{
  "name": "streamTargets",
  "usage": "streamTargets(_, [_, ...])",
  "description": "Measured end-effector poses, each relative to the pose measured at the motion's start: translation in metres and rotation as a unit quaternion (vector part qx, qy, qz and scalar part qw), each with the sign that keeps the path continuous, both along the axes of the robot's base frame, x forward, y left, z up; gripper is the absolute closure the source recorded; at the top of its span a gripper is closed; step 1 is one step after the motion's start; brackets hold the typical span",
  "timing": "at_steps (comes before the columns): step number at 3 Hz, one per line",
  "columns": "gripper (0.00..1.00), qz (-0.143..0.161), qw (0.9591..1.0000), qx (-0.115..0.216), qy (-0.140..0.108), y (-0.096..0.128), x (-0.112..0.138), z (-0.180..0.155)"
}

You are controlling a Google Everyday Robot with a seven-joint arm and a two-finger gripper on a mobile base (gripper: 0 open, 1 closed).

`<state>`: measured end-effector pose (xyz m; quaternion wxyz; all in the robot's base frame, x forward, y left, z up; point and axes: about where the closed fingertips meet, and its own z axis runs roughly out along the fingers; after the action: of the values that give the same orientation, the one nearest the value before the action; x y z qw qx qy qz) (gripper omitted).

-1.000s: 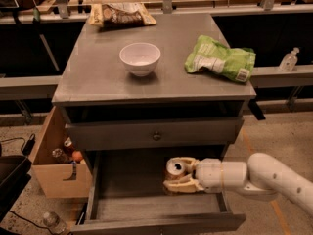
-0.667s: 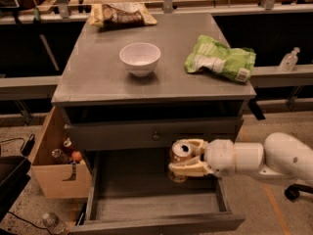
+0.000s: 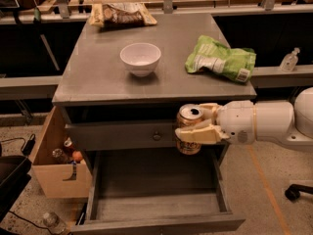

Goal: Pick orange can from middle drawer and place on counter

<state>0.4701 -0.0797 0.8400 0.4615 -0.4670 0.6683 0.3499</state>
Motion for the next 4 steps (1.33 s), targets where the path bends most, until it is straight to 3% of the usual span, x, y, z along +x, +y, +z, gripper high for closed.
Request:
streamTargets(1, [1.0, 0.0, 1.0, 0.0, 0.0, 0.0, 0.0, 0.0])
streamTargets(2, [1.0, -0.02, 0.9998, -0.001, -0.008, -0.014, 0.016, 0.026])
streamTargets(3, [1.0, -0.04, 0.9991, -0.012, -0.007, -0.038, 0.046, 0.069])
streamTargets(4, [1.0, -0.062, 0.9975, -0.035, 0.011, -0.064, 0.088, 0.103])
